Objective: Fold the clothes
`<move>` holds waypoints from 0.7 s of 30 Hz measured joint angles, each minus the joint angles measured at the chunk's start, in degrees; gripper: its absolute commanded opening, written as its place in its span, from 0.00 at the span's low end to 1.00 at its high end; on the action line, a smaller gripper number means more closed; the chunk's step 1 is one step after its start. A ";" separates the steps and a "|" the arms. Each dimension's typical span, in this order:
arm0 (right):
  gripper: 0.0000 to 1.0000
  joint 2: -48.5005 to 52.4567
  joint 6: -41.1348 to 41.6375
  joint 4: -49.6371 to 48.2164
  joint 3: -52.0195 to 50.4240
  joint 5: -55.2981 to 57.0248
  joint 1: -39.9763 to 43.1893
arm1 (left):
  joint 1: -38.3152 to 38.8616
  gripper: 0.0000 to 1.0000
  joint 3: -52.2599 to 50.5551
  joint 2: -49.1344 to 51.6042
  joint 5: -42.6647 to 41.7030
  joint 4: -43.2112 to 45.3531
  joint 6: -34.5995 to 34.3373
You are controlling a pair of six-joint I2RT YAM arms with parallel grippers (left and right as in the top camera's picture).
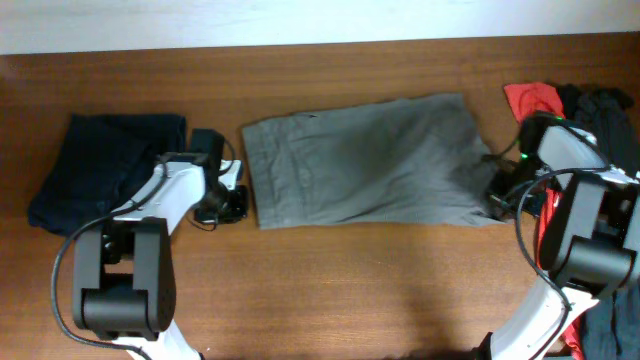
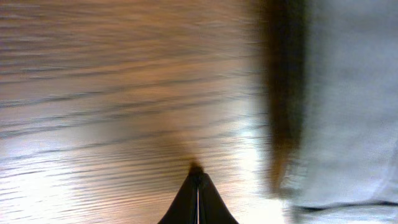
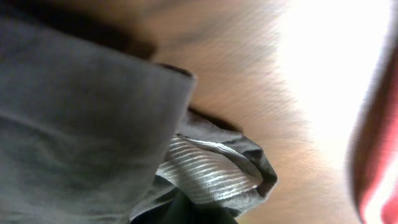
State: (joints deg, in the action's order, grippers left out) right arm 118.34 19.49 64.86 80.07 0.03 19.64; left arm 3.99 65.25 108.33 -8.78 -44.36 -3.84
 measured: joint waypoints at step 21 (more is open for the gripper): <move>0.17 -25.83 -7.96 0.28 -0.76 -15.23 -7.89 | -1.01 0.74 3.85 5.16 -24.83 10.64 -4.94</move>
State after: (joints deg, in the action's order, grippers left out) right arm 92.51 11.53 65.14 79.31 -15.20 11.75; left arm 2.98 69.10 113.49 -33.61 -33.71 -8.78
